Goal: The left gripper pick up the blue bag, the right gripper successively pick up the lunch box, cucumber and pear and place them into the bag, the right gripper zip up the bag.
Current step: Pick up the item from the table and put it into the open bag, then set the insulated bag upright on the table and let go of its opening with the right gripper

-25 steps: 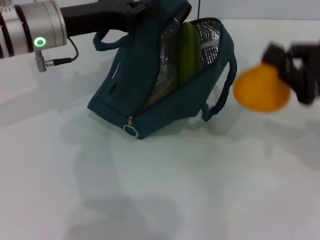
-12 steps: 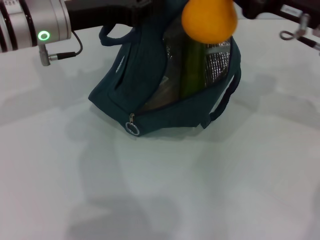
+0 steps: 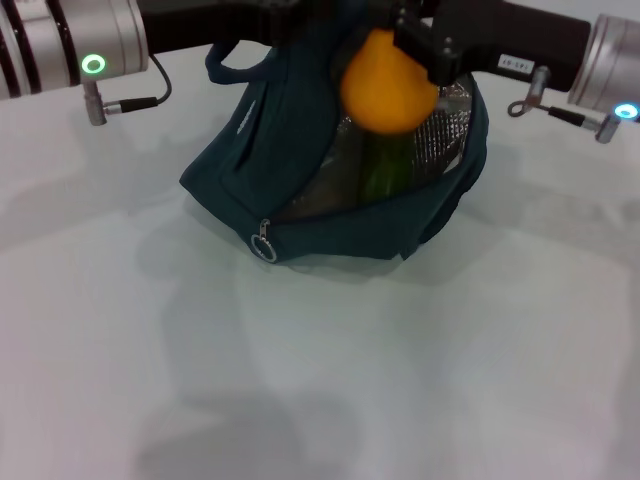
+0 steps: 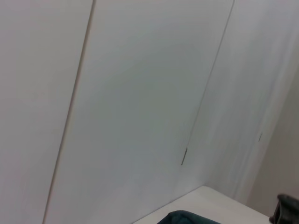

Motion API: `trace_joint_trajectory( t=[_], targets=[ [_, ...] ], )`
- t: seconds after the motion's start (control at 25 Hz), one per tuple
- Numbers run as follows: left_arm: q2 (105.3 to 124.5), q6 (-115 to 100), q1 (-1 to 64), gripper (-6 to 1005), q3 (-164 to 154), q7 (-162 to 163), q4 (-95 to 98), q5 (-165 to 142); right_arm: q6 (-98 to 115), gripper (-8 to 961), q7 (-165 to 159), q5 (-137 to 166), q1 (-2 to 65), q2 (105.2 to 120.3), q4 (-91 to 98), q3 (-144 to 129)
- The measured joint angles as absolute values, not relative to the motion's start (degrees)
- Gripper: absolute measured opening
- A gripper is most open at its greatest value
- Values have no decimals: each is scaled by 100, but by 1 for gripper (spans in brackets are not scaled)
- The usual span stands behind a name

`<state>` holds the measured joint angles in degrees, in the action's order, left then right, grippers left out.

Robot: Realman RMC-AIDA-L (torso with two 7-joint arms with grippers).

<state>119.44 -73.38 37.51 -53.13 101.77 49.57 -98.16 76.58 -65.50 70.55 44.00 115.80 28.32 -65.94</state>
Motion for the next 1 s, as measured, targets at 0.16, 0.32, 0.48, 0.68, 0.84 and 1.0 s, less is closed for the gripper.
trace_joint_trajectory(
  t=[0.16, 0.32, 0.48, 0.68, 0.84, 1.0],
  targets=[
    [11944, -7338, 3766, 46, -5325, 10177, 4949, -9815, 7420, 57, -6576, 7053, 4436, 11588, 2856, -6906],
    [11947, -7338, 3767, 46, -5373, 10178, 4948, -9812, 7363, 66, -6758, 7054, 4462, 11571, 2845, -6969],
    [11950, -7333, 3758, 46, -5387, 10179, 4948, -9808, 7429, 74, -6779, 6975, 4302, 11573, 2992, -6923],
    [11948, -7330, 3714, 46, -5383, 10178, 4939, -9805, 7825, 222, -6785, 6573, 3617, 11528, 3523, -6912],
    [11944, -7323, 3665, 46, -5355, 10178, 4939, -9805, 8563, 354, -6880, 6675, 2676, 11358, 4354, -6917],
    [11943, -7320, 3659, 46, -5352, 10178, 4939, -9818, 8886, 392, -7453, 7429, 2030, 11033, 4923, -6914]
  ],
)
